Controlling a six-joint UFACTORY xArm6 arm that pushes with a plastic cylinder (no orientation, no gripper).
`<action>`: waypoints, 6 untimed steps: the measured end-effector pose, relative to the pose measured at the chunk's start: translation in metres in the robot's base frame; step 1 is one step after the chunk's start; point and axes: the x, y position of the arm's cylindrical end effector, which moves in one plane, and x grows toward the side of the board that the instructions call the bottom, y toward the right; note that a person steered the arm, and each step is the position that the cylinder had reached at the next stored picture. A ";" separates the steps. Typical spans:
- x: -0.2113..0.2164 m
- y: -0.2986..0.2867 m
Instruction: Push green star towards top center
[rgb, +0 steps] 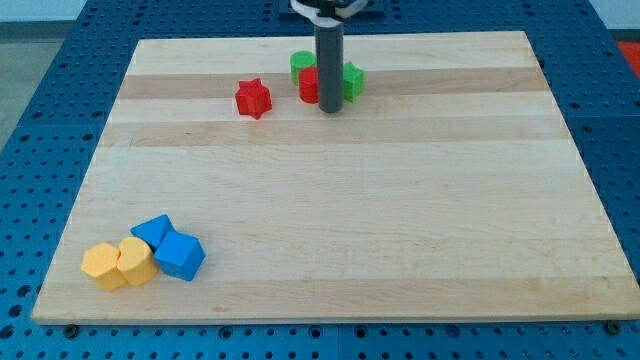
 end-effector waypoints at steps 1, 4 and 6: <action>-0.007 0.032; -0.034 0.003; -0.020 0.016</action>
